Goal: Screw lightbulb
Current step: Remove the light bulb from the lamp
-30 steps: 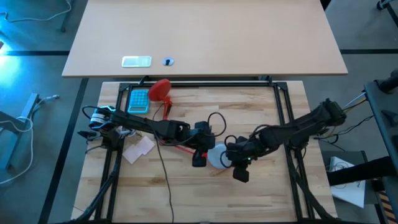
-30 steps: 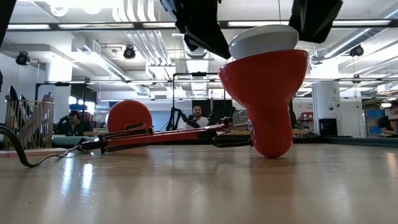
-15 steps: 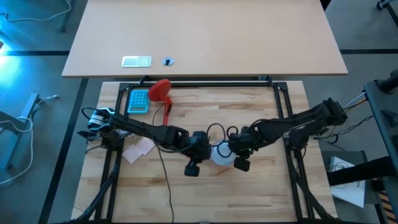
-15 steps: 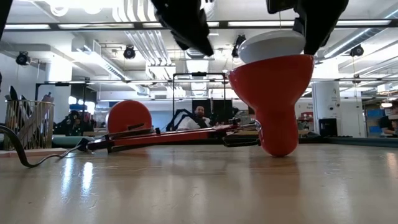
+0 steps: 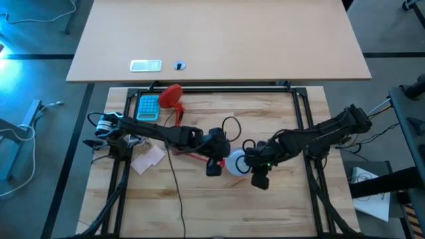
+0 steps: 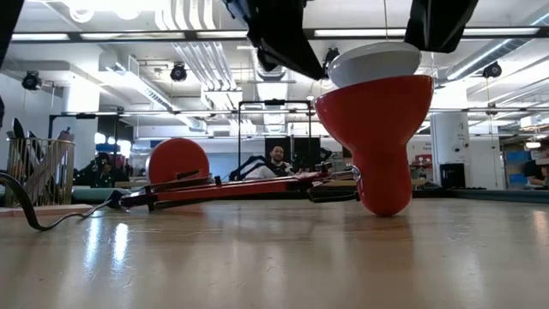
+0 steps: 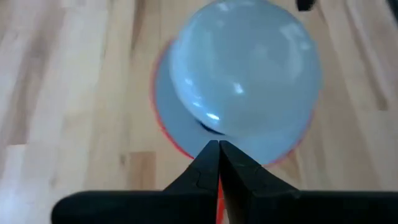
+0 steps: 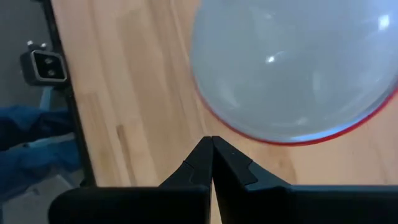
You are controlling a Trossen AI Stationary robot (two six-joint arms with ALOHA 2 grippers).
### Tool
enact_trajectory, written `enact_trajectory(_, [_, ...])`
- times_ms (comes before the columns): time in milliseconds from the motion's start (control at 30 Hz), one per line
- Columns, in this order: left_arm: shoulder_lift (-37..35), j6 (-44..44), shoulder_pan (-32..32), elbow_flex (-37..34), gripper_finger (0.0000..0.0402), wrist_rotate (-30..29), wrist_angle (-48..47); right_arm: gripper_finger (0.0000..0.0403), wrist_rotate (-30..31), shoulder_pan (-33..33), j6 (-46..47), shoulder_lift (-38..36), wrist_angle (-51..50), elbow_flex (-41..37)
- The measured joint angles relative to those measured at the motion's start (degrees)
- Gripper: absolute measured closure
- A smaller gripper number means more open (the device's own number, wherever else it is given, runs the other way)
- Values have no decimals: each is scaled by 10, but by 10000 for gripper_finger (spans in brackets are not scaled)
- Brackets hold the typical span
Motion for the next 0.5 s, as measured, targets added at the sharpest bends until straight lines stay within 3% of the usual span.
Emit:
enact_trajectory(167, [9, 36, 12, 0, 400, -5, 1, 403, 36, -1, -6, 0, -1, -2])
enact_trajectory(500, [48, 19, -16, 42, 400, 20, -17, 403, 45, -18, -66, 0, -39, -2])
